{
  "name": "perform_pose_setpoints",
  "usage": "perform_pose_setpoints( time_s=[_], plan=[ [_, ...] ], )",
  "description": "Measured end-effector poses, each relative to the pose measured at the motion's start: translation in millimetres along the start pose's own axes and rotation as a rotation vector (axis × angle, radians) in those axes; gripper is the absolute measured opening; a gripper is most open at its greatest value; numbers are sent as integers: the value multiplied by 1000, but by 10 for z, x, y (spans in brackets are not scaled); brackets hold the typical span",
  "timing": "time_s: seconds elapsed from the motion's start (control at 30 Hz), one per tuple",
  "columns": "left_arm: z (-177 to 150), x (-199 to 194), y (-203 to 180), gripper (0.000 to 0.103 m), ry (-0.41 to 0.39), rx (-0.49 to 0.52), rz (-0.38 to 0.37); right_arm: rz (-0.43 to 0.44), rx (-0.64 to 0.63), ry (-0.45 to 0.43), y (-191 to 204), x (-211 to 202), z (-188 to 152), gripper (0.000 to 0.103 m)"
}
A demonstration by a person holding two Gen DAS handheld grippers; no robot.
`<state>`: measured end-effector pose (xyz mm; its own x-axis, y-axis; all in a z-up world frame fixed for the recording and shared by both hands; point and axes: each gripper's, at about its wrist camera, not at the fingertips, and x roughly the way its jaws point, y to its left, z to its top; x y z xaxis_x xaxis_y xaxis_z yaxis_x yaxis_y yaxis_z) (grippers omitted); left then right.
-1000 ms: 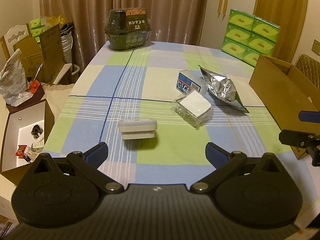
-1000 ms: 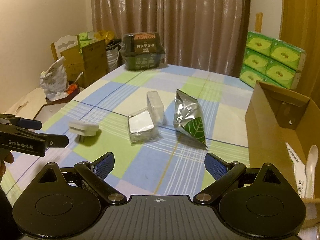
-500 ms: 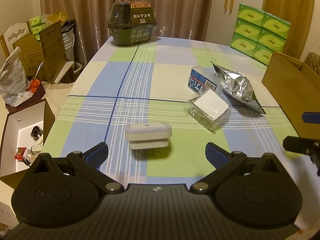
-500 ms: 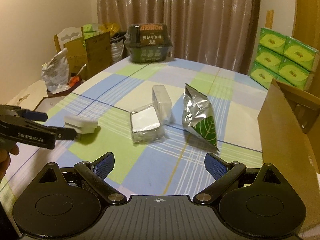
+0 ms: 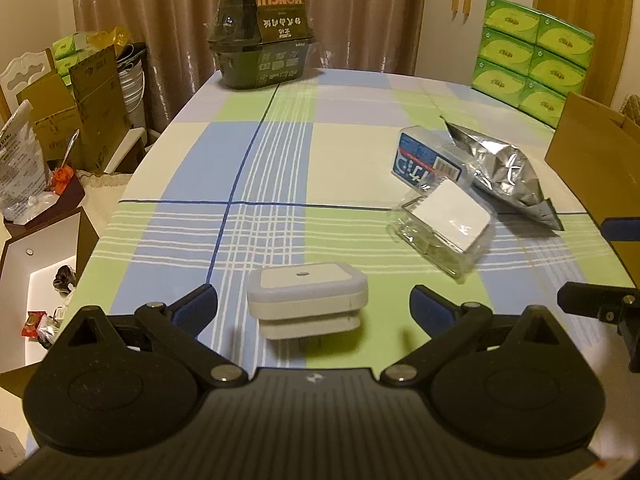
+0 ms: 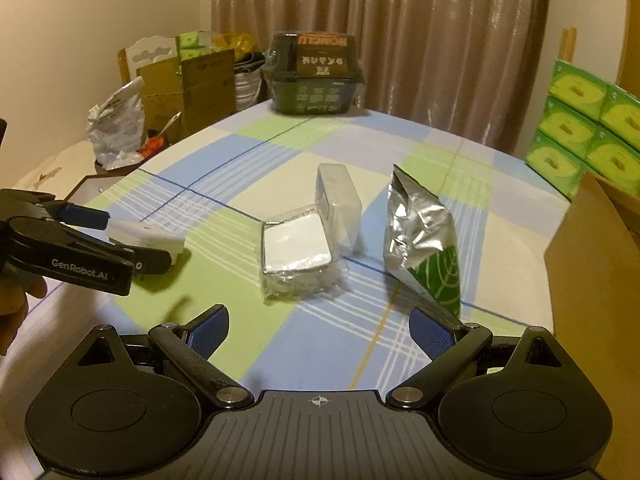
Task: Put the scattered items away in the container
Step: 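Close the left gripper on the white plug adapter, then close the right gripper on the clear plastic box with white lid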
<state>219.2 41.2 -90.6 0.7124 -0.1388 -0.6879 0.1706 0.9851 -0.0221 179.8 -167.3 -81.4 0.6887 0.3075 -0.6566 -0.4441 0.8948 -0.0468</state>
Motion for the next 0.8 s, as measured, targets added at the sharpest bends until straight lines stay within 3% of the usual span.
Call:
perform_pose_setpoints(
  time_s=[0.37,0.57,0.8],
  plan=[
    [-6,180,27,90,-5,2,-9,39,-79,-12,29,390,37,94],
    [-39,221,65,65,2,4,-14,54,-135,-28,78,604,103,94],
    [-50,218,98,64,-11,-10,-35,61,-133,-17,83,855,185,94]
  ],
)
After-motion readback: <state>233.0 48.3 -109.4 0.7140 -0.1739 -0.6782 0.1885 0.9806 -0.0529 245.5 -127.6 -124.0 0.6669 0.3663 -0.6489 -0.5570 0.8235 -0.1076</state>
